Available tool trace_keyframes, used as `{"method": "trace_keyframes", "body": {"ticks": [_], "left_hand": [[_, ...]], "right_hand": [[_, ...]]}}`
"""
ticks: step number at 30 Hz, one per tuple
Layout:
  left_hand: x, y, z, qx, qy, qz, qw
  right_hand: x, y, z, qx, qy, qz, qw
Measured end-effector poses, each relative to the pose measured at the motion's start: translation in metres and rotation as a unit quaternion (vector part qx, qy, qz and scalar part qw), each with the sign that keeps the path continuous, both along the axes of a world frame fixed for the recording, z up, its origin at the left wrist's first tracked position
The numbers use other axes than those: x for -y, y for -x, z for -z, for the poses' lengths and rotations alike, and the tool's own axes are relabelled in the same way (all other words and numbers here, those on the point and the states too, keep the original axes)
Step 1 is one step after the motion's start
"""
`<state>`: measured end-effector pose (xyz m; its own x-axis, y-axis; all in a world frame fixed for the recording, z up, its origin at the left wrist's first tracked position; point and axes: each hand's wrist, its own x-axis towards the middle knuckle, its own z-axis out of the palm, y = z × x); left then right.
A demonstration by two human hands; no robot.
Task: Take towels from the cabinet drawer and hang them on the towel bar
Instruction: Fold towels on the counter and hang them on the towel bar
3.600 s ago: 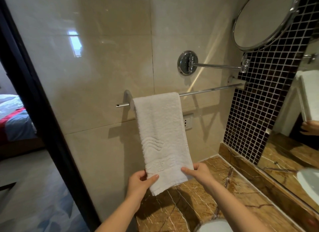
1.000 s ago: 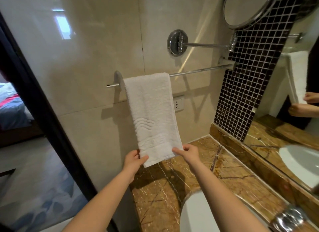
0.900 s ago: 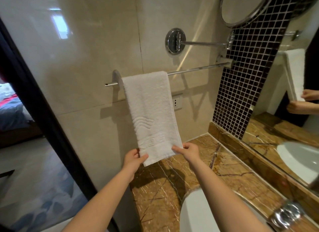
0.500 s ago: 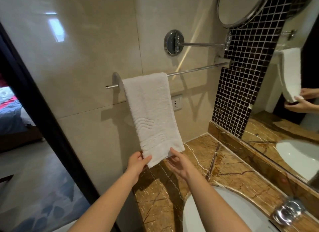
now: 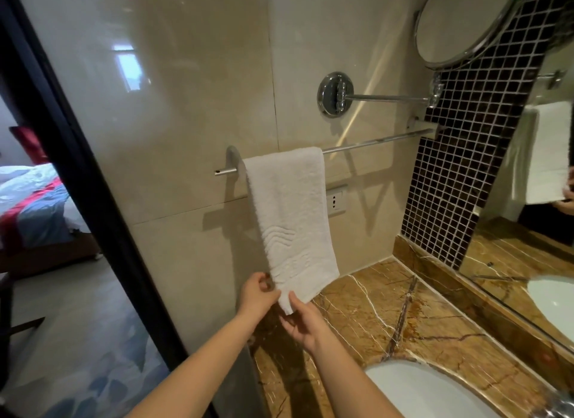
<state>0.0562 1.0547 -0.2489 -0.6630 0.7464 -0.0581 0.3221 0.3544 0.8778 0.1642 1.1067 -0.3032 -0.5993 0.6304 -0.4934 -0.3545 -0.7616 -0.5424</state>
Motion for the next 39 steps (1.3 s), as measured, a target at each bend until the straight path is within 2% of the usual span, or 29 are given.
{"method": "trace_keyframes", "body": {"ticks": [3, 5, 9, 11, 13, 20, 22, 26, 29, 33, 39], "left_hand": [[0.003, 0.012, -0.043, -0.150, -0.052, -0.012, 0.987], [0.005, 0.020, -0.079, -0.248, -0.110, 0.005, 0.963], [0.001, 0.033, -0.144, -0.433, -0.176, 0.031, 0.884], [-0.005, 0.037, -0.168, -0.510, -0.175, 0.028, 0.842], [-0.013, 0.041, -0.185, -0.556, -0.153, 0.031, 0.817], [-0.037, 0.052, -0.212, -0.626, -0.060, 0.044, 0.776], [-0.040, 0.055, -0.216, -0.617, -0.042, 0.040, 0.785], [-0.043, 0.061, -0.222, -0.533, -0.056, 0.067, 0.841], [-0.045, 0.065, -0.225, -0.502, -0.045, 0.083, 0.860], [-0.045, 0.069, -0.230, -0.501, -0.031, 0.103, 0.859], [-0.043, 0.070, -0.230, -0.541, -0.024, 0.116, 0.833]], "right_hand": [[-0.001, 0.003, -0.002, 0.019, 0.013, 0.007, 1.000], [-0.001, 0.006, -0.002, 0.035, 0.021, 0.011, 0.999], [0.001, 0.017, -0.005, 0.029, 0.043, 0.029, 0.998], [0.002, 0.022, -0.009, 0.021, 0.047, 0.046, 0.998], [0.002, 0.024, -0.013, 0.014, 0.050, 0.063, 0.997], [-0.003, 0.017, -0.007, -0.012, 0.064, 0.106, 0.992], [-0.005, 0.014, -0.001, -0.013, 0.064, 0.102, 0.993], [-0.009, 0.011, 0.005, -0.009, 0.057, 0.091, 0.994], [-0.010, 0.013, 0.007, 0.003, 0.051, 0.084, 0.995], [-0.009, 0.019, 0.011, 0.015, 0.053, 0.067, 0.996], [-0.010, 0.025, 0.016, 0.000, 0.084, 0.071, 0.994]]}}
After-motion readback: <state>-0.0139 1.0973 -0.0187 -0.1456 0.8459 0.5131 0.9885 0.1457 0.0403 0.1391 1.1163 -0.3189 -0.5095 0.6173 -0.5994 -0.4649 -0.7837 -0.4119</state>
